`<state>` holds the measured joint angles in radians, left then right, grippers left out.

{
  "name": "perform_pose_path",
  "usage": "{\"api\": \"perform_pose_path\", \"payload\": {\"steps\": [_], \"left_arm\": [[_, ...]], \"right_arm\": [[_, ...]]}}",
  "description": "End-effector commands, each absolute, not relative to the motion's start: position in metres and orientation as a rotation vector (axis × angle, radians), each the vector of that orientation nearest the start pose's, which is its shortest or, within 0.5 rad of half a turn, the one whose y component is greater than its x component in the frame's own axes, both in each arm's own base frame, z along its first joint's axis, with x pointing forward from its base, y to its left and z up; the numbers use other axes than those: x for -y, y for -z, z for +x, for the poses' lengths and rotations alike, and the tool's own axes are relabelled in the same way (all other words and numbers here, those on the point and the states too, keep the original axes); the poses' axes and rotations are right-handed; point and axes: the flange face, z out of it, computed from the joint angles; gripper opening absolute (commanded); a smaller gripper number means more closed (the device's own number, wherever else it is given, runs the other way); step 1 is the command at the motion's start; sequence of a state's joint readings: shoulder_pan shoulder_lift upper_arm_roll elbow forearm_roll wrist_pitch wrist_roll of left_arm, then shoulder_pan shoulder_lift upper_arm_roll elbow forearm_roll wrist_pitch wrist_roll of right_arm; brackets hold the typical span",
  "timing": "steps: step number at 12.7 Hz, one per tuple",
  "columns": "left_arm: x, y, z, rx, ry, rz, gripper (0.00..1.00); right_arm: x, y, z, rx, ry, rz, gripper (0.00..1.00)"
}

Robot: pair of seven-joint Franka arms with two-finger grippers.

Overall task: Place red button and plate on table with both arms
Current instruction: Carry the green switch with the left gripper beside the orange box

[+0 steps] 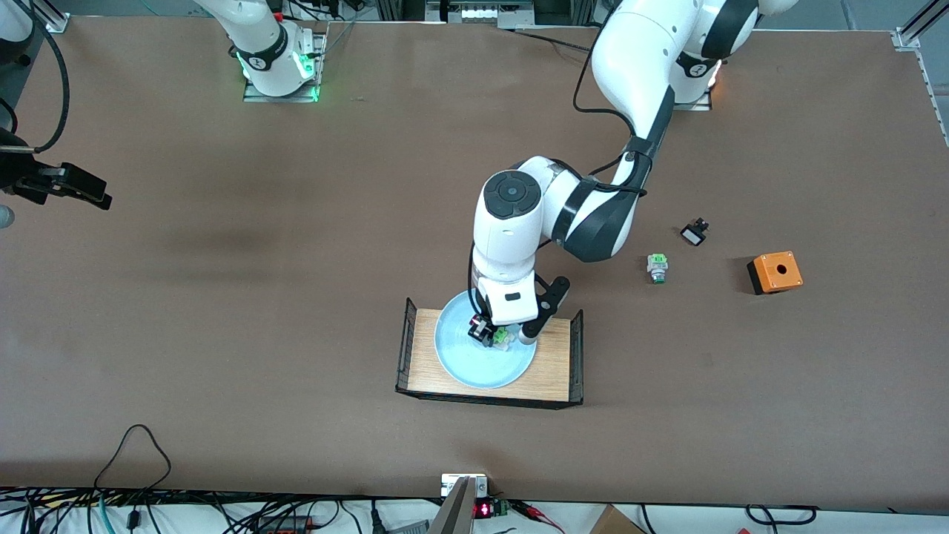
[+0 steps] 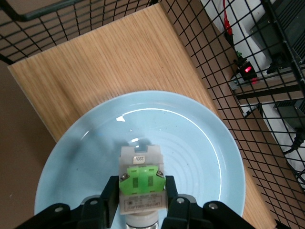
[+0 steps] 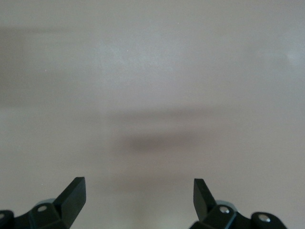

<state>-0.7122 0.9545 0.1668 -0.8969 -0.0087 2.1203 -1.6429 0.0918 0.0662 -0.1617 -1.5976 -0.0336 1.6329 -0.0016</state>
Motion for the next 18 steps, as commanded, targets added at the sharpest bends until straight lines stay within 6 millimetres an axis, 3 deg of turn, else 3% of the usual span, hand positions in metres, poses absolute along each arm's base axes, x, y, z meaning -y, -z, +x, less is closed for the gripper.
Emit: {"api": "perform_pose_path", "payload": {"steps": [1, 5, 6, 7, 9, 13, 18], "left_arm": [[0.466, -0.368, 0.659, 1.533, 0.393, -2.891, 0.05], [0.432, -0.432, 0.653, 1.388, 0.228, -2.926, 0.04], [0.416, -0.448, 0.656, 1.367, 0.194, -2.933, 0.04], [0.399, -0.477, 0.654, 1.305, 0.159, -2.975, 0.04], [0.366, -0.502, 0.654, 1.127, 0.055, -3.036, 0.04], [0.292, -0.496, 0.668, 0.908, -0.049, -3.049, 0.04], [0.149, -0.466, 0.693, 0.557, -0.161, -3.115, 0.04]], "right_arm": [[0.034, -0.585, 0.573, -0.093, -0.053, -3.165, 1.00], [0.035, -0.585, 0.573, -0.090, -0.054, -3.165, 1.00], [0.035, -0.585, 0.573, -0.093, -0.054, -3.165, 1.00], [0.035, -0.585, 0.573, -0.095, -0.054, -3.165, 1.00], [0.035, -0.586, 0.573, -0.086, -0.051, -3.167, 1.00], [0.039, -0.586, 0.575, -0.100, -0.046, -3.166, 1.00], [0.034, -0.580, 0.577, -0.093, -0.068, -3.164, 1.00]]}}
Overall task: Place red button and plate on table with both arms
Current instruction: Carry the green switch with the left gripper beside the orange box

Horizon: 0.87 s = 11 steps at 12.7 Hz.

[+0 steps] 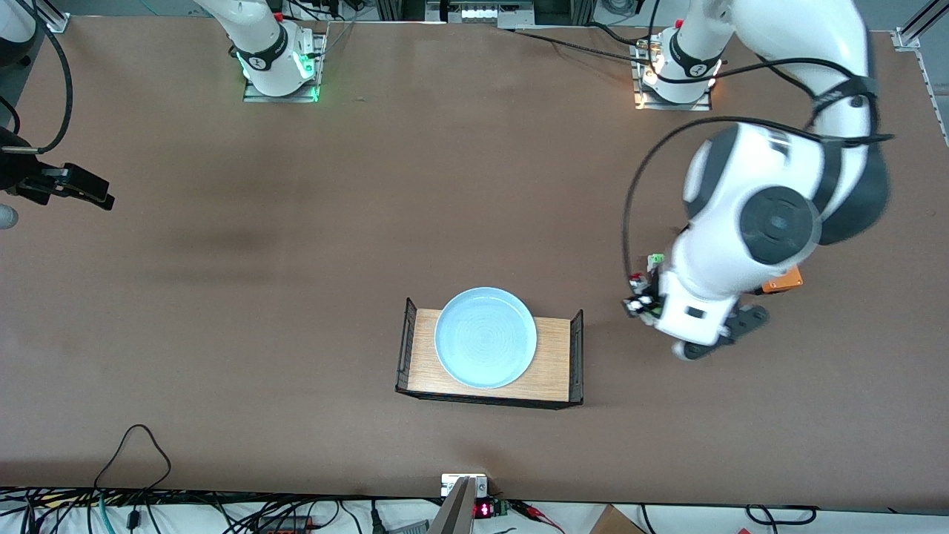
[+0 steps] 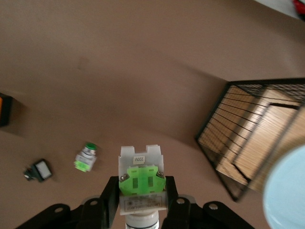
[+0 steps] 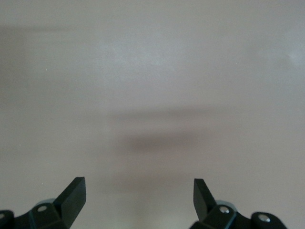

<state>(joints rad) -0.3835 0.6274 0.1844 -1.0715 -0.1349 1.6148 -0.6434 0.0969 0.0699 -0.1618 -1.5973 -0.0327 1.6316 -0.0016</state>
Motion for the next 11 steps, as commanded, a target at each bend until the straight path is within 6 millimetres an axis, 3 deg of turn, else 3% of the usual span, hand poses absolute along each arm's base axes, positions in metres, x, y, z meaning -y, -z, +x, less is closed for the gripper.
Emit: {"api": "perform_pose_path", "payload": {"steps": [1, 5, 7, 8, 11], "left_arm": [[0.128, -0.460, 0.698, 0.511, -0.159, -3.128, 0.04], [0.048, -0.423, 0.709, 0.333, -0.110, -3.193, 0.04], [0.012, -0.396, 0.707, 0.217, -0.094, -3.243, 0.04], [0.003, -0.376, 0.703, 0.183, -0.076, -3.246, 0.04], [-0.006, -0.318, 0.691, 0.211, 0.048, -3.223, 0.04]], "right_arm": [[0.024, -0.581, 0.576, -0.080, -0.074, -3.150, 1.00], [-0.003, -0.577, 0.571, -0.351, -0.164, -3.026, 1.00], [-0.048, -0.576, 0.570, -0.411, -0.180, -3.029, 1.00], [-0.070, -0.575, 0.568, -0.495, -0.185, -3.024, 1.00], [-0.146, -0.562, 0.562, -0.510, -0.228, -3.013, 1.00]]}}
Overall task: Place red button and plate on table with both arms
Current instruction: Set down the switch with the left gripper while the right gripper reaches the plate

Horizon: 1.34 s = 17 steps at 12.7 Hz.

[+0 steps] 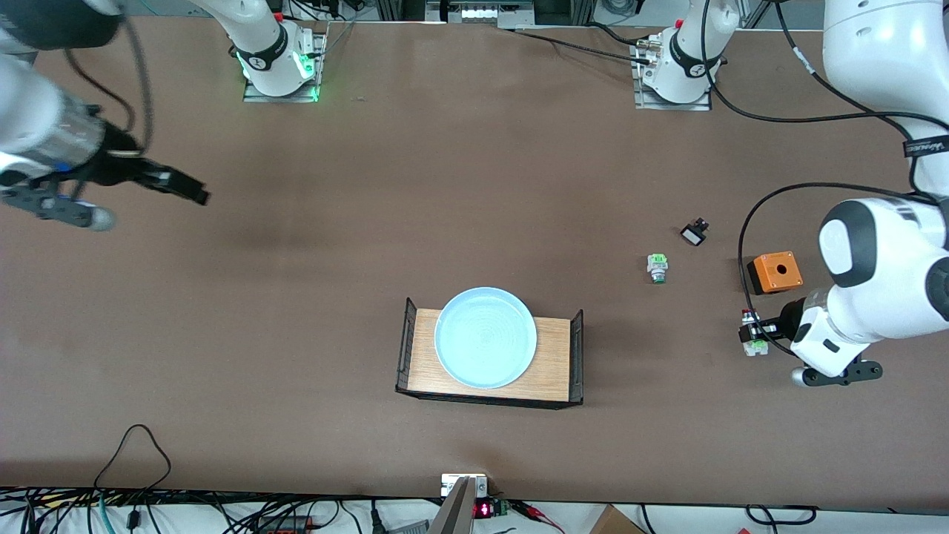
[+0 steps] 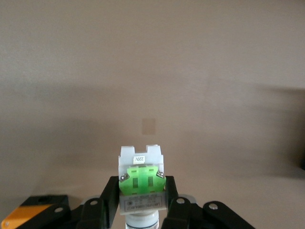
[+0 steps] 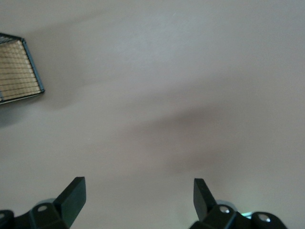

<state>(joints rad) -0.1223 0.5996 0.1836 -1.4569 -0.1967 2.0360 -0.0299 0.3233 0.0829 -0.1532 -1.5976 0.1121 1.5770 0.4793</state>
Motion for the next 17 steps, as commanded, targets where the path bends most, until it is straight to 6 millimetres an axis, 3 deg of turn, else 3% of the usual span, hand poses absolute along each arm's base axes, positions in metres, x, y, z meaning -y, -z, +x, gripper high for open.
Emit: {"api": "perform_pose_path", "payload": {"steps": [1, 3, 6, 8, 10, 13, 15, 17], "left_arm": [[-0.007, -0.298, 0.684, 0.223, 0.085, -3.213, 0.04], [-0.007, -0.264, 0.674, 0.231, 0.090, -3.199, 0.04], [-0.009, -0.225, 0.661, 0.224, 0.058, -3.184, 0.06], [-0.012, -0.205, 0.654, 0.175, 0.062, -3.175, 0.06], [-0.011, -0.189, 0.652, 0.172, 0.044, -3.173, 0.14], [-0.009, -0.186, 0.654, 0.171, 0.039, -3.174, 0.42], [-0.008, -0.198, 0.659, 0.171, 0.065, -3.176, 0.95], [-0.007, -0.236, 0.666, 0.173, 0.154, -3.184, 1.00]], "right_arm": [[-0.172, -0.556, 0.560, -0.511, -0.244, -3.002, 1.00], [-0.220, -0.551, 0.556, -0.641, -0.192, -2.967, 1.00], [-0.298, -0.522, 0.549, -0.845, -0.151, -2.921, 1.00], [-0.331, -0.508, 0.556, -1.014, -0.136, -2.860, 1.00], [-0.371, -0.496, 0.563, -1.140, -0.153, -2.766, 1.00], [-0.421, -0.470, 0.578, -1.259, -0.074, -2.656, 1.00], [-0.430, -0.456, 0.586, -1.295, -0.034, -2.604, 1.00], [-0.446, -0.445, 0.584, -1.330, -0.006, -2.551, 1.00]]}}
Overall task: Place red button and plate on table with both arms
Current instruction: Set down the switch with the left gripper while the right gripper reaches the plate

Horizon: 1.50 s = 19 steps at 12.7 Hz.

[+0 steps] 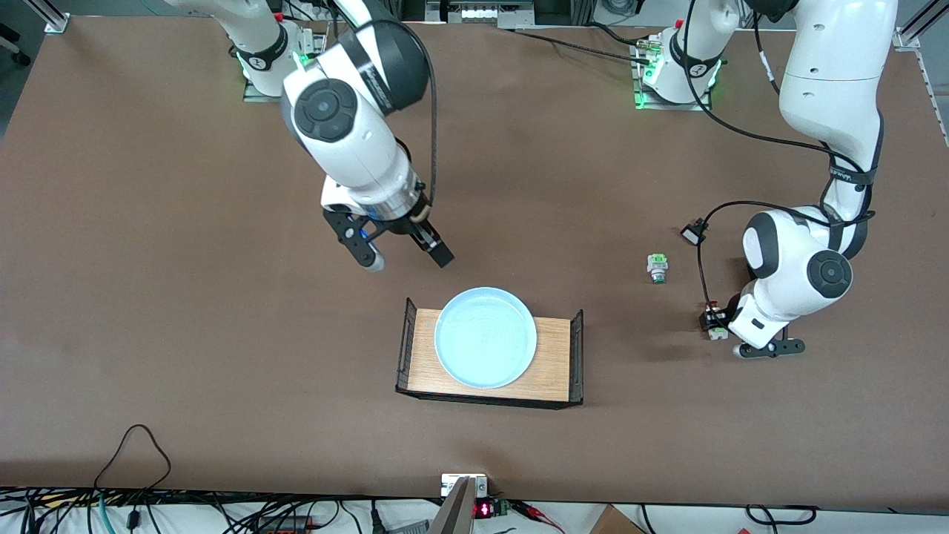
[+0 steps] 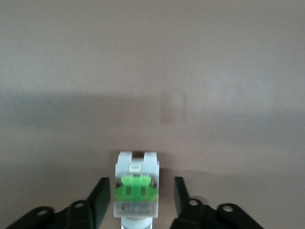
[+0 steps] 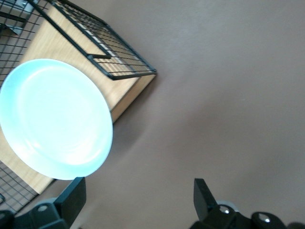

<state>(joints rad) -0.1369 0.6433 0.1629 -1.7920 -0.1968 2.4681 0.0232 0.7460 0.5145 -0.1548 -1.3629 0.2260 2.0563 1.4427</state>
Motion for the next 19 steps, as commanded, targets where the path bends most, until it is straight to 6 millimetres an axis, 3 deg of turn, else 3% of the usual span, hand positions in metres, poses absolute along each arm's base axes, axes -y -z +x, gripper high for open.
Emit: {"api": "perform_pose_path", "payload": {"steps": [1, 3, 6, 8, 11, 14, 16, 19], "left_arm": [[-0.008, -0.262, 0.667, 0.168, 0.192, -3.188, 1.00], [-0.008, -0.307, 0.662, 0.151, 0.195, -3.202, 1.00], [-0.016, -0.398, 0.645, 0.142, 0.227, -3.224, 1.00], [-0.024, -0.445, 0.629, 0.162, 0.207, -3.247, 1.00], [-0.026, -0.514, 0.603, 0.059, 0.191, -3.178, 1.00], [-0.025, -0.558, 0.577, -0.072, 0.173, -3.170, 1.00], [-0.027, -0.575, 0.558, -0.163, 0.092, -3.149, 1.00], [-0.027, -0.631, 0.544, -0.159, 0.046, -3.126, 1.00]], "right_arm": [[-0.450, -0.439, 0.587, -1.343, 0.008, -2.528, 1.00], [-0.454, -0.422, 0.592, -1.358, 0.027, -2.507, 1.00], [-0.469, -0.388, 0.589, -1.356, 0.043, -2.521, 1.00], [-0.468, -0.379, 0.591, -1.365, 0.042, -2.529, 1.00], [-0.457, -0.370, 0.600, -1.372, 0.052, -2.539, 1.00], [-0.451, -0.360, 0.606, -1.398, 0.074, -2.545, 1.00], [-0.451, -0.360, 0.609, -1.391, 0.096, -2.526, 1.00], [-0.454, -0.349, 0.611, -1.389, 0.110, -2.516, 1.00]]}}
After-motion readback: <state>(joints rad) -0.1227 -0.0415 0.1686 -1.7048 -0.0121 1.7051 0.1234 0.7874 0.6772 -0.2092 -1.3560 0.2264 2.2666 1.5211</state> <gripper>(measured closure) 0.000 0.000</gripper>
